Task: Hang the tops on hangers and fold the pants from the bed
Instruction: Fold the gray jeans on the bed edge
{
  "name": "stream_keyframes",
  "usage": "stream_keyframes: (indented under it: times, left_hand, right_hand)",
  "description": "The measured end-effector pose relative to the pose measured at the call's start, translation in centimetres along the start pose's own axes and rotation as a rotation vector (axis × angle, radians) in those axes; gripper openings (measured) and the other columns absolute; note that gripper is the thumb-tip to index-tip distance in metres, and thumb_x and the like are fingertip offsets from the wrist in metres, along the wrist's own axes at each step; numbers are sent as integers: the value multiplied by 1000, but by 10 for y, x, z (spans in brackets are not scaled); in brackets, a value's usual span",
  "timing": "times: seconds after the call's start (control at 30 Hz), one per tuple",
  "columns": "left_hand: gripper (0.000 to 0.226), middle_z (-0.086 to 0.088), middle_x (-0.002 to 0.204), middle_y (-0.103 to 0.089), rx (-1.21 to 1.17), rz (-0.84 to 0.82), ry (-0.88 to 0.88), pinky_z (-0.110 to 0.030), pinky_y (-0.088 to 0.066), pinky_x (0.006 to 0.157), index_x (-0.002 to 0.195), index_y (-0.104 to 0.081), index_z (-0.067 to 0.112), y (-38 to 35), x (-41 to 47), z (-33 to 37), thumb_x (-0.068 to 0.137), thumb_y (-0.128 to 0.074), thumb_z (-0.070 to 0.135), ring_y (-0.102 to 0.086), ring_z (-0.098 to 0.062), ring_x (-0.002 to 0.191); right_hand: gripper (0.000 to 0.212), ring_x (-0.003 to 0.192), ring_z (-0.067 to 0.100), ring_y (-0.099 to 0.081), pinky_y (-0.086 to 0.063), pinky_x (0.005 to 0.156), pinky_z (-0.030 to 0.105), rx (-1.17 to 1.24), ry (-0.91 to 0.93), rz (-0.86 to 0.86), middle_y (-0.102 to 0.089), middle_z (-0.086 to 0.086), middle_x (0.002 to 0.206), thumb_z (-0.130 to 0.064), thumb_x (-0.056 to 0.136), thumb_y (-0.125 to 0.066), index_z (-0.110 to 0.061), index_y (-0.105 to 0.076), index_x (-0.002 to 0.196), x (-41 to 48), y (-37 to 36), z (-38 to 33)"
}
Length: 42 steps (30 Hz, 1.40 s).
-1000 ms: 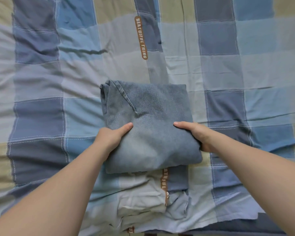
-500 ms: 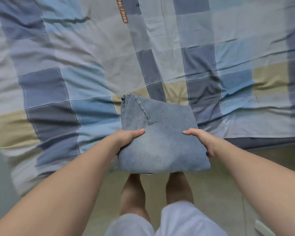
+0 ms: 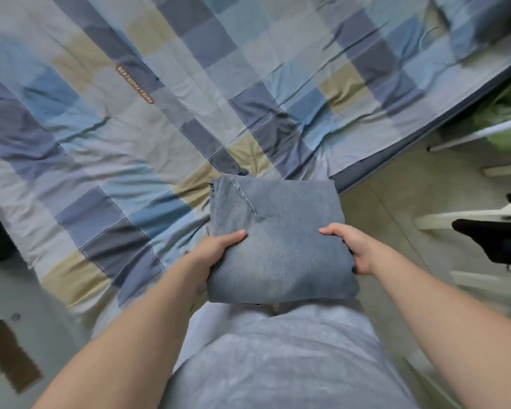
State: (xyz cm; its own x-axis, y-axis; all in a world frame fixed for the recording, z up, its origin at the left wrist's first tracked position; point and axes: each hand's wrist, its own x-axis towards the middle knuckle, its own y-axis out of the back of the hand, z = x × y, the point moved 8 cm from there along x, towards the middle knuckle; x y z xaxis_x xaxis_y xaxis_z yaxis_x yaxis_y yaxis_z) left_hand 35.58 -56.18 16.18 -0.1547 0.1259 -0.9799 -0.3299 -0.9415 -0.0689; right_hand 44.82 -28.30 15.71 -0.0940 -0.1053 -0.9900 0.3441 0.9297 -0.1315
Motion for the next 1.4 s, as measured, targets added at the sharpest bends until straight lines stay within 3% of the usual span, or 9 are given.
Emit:
stream_keyframes:
  times: [0.07, 0.23, 0.33, 0.43, 0.57, 0.77, 0.93, 1.1, 1.4]
  left_hand:
    - [34, -2, 84, -79, 6, -22, -53, -20, -54, 47, 108, -69, 15, -16, -22, 11, 81, -81, 33, -75, -17, 67]
    - [26, -11, 93, -78, 106, -89, -172, -30, -58, 55, 107, -72, 13, -79, -67, 46, 84, -78, 24, -76, -25, 74]
    - [35, -10, 101, -78, 219, -146, -250, -32, -60, 67, 114, -72, 12, -133, -90, 64, 82, -79, 25, -76, -26, 84]
    - [44, -12, 99, -78, 323, -209, -313, -31, -60, 60, 111, -73, 10, -199, -112, 74, 73, -84, 29, -76, -27, 83]
    - [52, -14, 97, -78, 447, -286, -406, -31, -60, 59, 108, -73, 8, -299, -143, 68, 64, -87, 32, -76, -28, 83]
    - [30, -10, 90, -78, 585, -423, -538, -26, -57, 54, 106, -71, 8, -466, -185, 15, 79, -83, 18, -76, -23, 74]
    - [37, -9, 99, -78, 730, -600, -579, -33, -62, 68, 110, -69, 11, -598, -218, -43, 77, -85, 19, -76, -27, 89]
    - [38, -8, 101, -78, 876, -761, -572, -28, -60, 65, 111, -70, 11, -708, -243, -102, 77, -86, 17, -76, -26, 90]
    - [42, -7, 103, -77, 1221, -1048, -524, -30, -60, 71, 110, -71, 13, -879, -265, -199, 73, -89, 22, -75, -26, 93]
  right_hand:
    - [25, 71, 25, -74, -59, 61, 29, 87, 62, -8, -76, 10, 86, -29, 87, -60, -10, -74, 95, -28, 10, 8]
    - [25, 75, 25, -74, -57, 64, 29, 259, 259, 42, -77, 11, 90, -29, 88, -61, -11, -74, 100, -97, 50, 22]
    - [20, 75, 23, -75, -57, 59, 28, 378, 378, 93, -77, 10, 91, -27, 90, -63, -13, -75, 97, -138, 86, 41]
    - [17, 79, 24, -75, -57, 64, 29, 488, 506, 163, -77, 11, 97, -24, 89, -66, -13, -76, 96, -180, 134, 67]
    - [28, 92, 30, -75, -58, 74, 33, 604, 667, 277, -76, 15, 107, -19, 87, -69, -5, -73, 111, -234, 209, 113]
    - [47, 94, 31, -75, -58, 71, 35, 797, 829, 442, -76, 15, 106, -28, 65, -79, -12, -73, 109, -295, 328, 222]
    - [41, 92, 33, -75, -59, 69, 35, 1018, 884, 560, -76, 17, 104, -25, 64, -79, -10, -76, 102, -329, 407, 324]
    - [52, 98, 34, -74, -56, 81, 43, 1241, 925, 664, -75, 15, 110, -19, 66, -79, -11, -71, 116, -359, 448, 412]
    - [57, 97, 36, -73, -56, 84, 50, 1633, 932, 919, -75, 14, 112, -21, 65, -81, -12, -68, 119, -382, 494, 526]
